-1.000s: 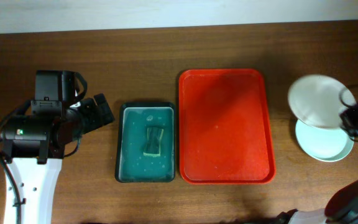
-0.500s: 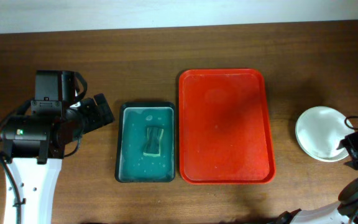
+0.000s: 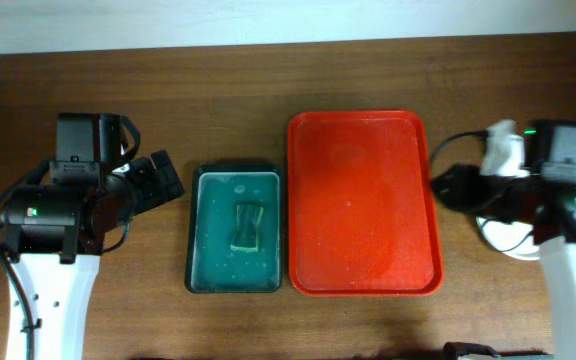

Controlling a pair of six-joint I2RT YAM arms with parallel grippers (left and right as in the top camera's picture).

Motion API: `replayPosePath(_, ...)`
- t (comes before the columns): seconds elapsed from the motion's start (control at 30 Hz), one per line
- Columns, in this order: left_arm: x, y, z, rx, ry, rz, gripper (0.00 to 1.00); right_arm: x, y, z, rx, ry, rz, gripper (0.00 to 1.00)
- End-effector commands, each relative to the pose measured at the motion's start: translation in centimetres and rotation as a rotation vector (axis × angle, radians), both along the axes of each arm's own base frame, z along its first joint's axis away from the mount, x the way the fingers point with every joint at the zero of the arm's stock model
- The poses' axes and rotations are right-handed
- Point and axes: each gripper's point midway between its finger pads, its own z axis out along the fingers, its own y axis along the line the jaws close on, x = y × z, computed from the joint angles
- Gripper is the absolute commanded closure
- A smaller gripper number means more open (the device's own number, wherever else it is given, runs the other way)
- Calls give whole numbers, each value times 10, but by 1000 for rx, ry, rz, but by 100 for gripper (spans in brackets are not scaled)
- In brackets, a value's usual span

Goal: Clean dirty plates on tray and stack at the side

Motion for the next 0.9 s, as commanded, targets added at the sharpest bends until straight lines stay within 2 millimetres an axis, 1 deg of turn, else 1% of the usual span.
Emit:
replayPosePath(0.0, 0, 3, 9, 1, -28, 11, 0, -12, 50, 4, -28, -25, 200, 50)
replayPosePath(0.03, 0, 3, 9, 1, -28, 11, 1, -14, 58, 3, -40, -26, 233, 48)
replayPosePath(0.07, 0, 3, 9, 1, -28, 11, 0, -17, 67, 1, -73, -26, 272, 44)
replayPosePath(0.1, 0, 3, 9, 1, -28, 11, 1, -19, 74, -1, -94, -26, 299, 36)
replayPosePath(0.17, 0, 3, 9, 1, -28, 11, 0, -22, 80, -2, -113, -26, 327, 18)
replayPosePath(0.2, 0, 3, 9, 1, -28, 11, 0, -23, 83, -3, -112, -25, 337, 7)
replayPosePath(0.23, 0, 3, 9, 1, -28, 11, 1, -24, 84, -3, -112, -24, 343, 2)
replayPosePath(0.37, 0, 3, 9, 1, -28, 11, 1, -30, 83, -6, -114, 5, 344, 2)
replayPosePath(0.87, 0, 3, 9, 1, -28, 11, 1, -30, 83, -6, -114, 4, 345, 2)
